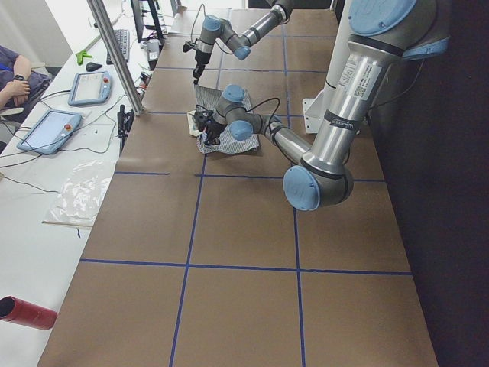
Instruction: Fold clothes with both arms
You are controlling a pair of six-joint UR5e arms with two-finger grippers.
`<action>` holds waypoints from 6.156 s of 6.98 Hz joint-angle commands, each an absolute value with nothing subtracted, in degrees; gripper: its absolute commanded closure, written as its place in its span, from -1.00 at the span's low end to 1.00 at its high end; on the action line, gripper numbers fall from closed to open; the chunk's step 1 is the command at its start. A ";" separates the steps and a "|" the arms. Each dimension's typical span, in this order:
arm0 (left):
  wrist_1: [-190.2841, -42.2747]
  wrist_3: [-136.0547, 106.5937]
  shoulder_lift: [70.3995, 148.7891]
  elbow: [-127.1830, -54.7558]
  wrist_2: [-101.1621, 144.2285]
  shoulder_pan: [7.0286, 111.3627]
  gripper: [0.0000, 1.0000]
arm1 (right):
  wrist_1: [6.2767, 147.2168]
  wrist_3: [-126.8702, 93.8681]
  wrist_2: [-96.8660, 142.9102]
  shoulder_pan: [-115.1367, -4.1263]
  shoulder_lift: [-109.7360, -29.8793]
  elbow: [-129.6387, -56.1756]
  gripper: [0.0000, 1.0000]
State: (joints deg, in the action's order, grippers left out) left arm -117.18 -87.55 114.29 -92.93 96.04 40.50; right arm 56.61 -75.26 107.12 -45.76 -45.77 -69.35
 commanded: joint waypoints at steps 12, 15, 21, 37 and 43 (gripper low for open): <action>-116.37 -84.02 115.31 -96.50 104.94 45.35 -1.00 | 57.92 -78.05 108.02 -32.35 -67.06 -92.99 -0.58; -116.37 -84.02 115.22 -96.94 104.94 45.44 -1.00 | 57.92 -78.05 108.63 -32.34 -67.50 -92.99 0.39; -116.37 -83.94 115.14 -97.56 104.94 45.35 -1.00 | 62.58 -77.78 107.93 -29.89 -74.15 -101.57 1.00; -101.78 -127.00 114.26 -109.34 94.22 10.19 -0.93 | 61.17 -79.45 106.17 -29.62 -88.52 -121.20 -1.00; -102.39 -126.48 115.66 -108.02 91.85 10.55 -0.89 | 61.17 -79.54 106.52 -29.79 -88.59 -121.38 -1.00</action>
State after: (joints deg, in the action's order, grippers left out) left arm -102.16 -126.65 115.41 -108.19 92.07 10.52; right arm 61.17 -79.47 106.50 -29.74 -88.59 -121.27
